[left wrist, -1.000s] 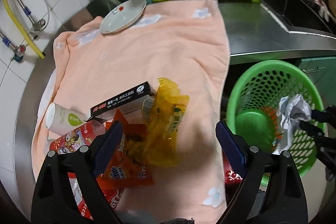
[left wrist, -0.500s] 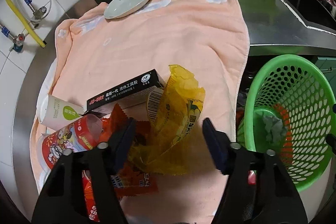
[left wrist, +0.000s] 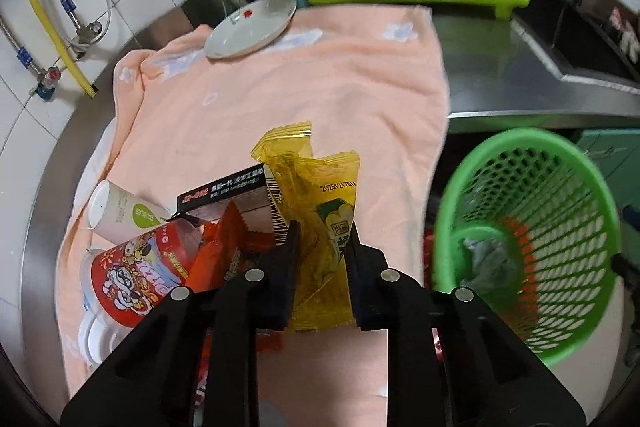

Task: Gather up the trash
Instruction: 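Grasp the yellow candy wrapper with the left gripper and drop it in the basket, then grasp the orange snack wrapper with the right gripper while the left gripper approaches the silver can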

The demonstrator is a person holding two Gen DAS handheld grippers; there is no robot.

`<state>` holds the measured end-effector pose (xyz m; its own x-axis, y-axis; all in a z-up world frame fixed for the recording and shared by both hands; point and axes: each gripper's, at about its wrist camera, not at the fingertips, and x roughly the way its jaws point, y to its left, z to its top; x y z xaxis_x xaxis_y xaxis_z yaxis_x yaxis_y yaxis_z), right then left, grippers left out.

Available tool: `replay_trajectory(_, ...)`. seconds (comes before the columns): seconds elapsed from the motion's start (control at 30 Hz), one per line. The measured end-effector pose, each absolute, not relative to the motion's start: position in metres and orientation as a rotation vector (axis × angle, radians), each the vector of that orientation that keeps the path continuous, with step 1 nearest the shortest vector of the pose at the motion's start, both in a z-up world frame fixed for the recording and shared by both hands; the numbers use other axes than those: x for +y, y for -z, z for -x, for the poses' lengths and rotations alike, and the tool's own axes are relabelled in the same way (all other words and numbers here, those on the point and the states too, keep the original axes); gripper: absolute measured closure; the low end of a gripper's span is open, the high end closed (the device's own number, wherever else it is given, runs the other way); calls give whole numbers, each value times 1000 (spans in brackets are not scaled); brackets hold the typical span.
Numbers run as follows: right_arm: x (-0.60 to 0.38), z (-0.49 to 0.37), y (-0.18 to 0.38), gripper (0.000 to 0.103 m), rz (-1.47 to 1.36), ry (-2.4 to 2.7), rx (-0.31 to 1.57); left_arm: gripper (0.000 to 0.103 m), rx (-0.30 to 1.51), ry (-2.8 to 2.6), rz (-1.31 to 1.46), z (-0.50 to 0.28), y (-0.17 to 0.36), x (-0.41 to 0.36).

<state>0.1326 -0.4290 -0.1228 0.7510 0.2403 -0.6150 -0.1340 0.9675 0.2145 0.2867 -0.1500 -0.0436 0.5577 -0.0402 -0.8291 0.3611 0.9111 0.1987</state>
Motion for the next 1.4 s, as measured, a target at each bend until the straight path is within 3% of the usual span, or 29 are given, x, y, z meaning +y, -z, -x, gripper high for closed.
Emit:
replay_trajectory(0.47,-466,-111,101,33,-221,-96,622,78,949,501,-346,-229,43,-233)
replay_trajectory(0.57,-470,-106,99,33,-226,-87,620,68,949,528,-336,-224,46,-245)
replay_trajectory(0.63,-470,-104,99,33,-223,-87,619,42,945,535,-331,-220,46,-251)
replay_trajectory(0.67,-470,-103,99,33,-222,-88,617,40,936,534,-330,-218,46,-253)
replay_trajectory(0.97,-464,-101,94,32,-211,-99,618,33,933,516,-289,-214,37,-236)
replay_trajectory(1.4,-385,-125,76,29,-184,-262,646,32,802,385,-225,-189,-29,-139)
